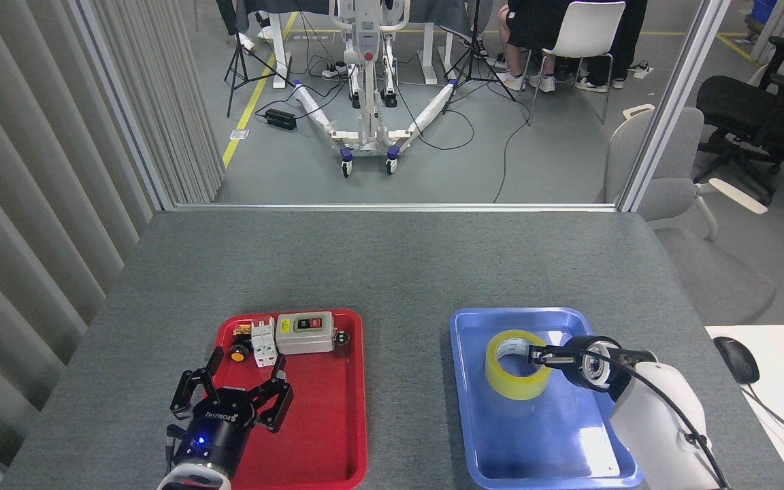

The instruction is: Place and move tape with both arms

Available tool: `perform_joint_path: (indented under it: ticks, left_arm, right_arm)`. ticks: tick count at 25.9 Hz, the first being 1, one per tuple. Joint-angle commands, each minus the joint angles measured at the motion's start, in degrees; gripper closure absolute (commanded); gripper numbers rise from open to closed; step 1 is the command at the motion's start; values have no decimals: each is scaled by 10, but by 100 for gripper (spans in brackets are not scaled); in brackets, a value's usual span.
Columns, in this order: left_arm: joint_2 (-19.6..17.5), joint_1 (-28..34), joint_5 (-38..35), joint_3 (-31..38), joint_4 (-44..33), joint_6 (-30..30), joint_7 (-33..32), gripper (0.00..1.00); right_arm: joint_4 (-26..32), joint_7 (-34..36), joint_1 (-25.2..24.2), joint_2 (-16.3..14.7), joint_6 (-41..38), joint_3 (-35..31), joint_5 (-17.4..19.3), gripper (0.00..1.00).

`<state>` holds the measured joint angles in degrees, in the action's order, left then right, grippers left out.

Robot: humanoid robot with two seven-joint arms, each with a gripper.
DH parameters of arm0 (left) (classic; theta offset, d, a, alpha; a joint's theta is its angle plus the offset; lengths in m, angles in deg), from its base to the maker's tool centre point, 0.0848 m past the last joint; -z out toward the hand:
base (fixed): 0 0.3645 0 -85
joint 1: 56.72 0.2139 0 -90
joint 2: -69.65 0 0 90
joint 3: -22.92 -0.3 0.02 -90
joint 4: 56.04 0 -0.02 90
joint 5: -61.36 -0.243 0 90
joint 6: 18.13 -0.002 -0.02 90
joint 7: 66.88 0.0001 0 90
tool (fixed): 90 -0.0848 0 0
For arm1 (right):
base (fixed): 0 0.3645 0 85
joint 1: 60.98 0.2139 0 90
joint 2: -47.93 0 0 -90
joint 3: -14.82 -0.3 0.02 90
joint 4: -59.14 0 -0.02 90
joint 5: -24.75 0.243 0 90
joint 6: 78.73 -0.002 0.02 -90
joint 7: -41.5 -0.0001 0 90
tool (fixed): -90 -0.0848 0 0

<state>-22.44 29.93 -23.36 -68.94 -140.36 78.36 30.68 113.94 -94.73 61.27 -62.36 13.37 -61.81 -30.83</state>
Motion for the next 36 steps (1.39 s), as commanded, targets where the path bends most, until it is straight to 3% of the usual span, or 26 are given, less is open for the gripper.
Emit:
perform_joint_path:
  ticks: [1, 3, 5, 9, 13, 16, 24, 31, 36]
  left_arm:
    - [-5, -2, 0, 0, 1, 1, 0, 0]
    - [-5, -2, 1, 0, 2, 1, 0, 0]
    - [-5, -3, 0, 0, 2, 2, 1, 0]
    - [-12, -13, 2, 0, 6, 3, 0, 0]
    - [-17, -16, 1, 0, 9, 3, 0, 0]
    - [-17, -18, 2, 0, 10, 5, 0, 0]
    - [-25, -24, 2, 0, 9, -1, 0, 0]
    - [-25, -23, 7, 1, 10, -2, 0, 0]
    - [-25, -21, 8, 3, 14, -2, 0, 0]
  right_arm:
    - [63, 34, -13, -5, 0, -4, -8, 17]
    - [114, 90, -39, -17, 0, -7, -15, 7]
    - [158, 150, -76, -25, 0, -20, -48, 3]
    - [210, 271, -148, -19, -7, -53, -124, 2]
    - [241, 423, -205, -22, -8, -59, -150, 1]
    - [260, 497, -238, -28, -8, -60, -156, 1]
    - [330, 525, -343, -47, -4, -90, -155, 1]
    - [334, 526, -355, -20, -6, -125, -154, 1]
    - [340, 556, -380, -32, -6, -125, -154, 1]
